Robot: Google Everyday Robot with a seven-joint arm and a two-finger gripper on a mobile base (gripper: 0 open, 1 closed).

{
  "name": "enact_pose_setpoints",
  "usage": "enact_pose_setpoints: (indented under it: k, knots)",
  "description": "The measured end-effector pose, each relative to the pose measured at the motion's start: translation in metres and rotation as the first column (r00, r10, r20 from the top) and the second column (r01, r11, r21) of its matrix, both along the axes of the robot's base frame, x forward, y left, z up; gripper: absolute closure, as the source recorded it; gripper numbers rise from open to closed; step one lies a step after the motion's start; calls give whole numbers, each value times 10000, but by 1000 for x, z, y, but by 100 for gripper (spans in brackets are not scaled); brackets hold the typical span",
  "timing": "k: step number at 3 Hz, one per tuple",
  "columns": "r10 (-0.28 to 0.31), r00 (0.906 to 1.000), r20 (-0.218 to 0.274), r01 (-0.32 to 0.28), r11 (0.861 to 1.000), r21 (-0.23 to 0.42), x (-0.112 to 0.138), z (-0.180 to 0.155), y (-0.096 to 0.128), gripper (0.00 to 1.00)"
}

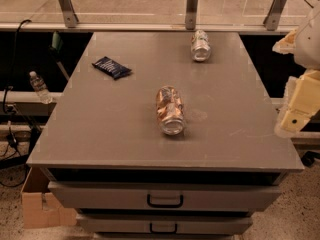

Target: Move 7up can near rxbar blueberry

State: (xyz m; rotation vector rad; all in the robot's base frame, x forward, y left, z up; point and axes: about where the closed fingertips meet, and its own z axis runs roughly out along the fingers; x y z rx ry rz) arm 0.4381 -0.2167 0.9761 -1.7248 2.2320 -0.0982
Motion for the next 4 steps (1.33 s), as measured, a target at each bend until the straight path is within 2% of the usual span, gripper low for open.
enact_pose_setpoints:
  k: [1,2,3,4]
  knots:
    - [0,10000,2,0,10000,0,0,0,0,0]
    - [-186,9994,284,166,9976,676,31,-7,3,0]
    - [-612,9947,828,468,9851,1653,101,-19,9,0]
    - [-1139,9838,1387,752,9634,2573,172,-27,13,0]
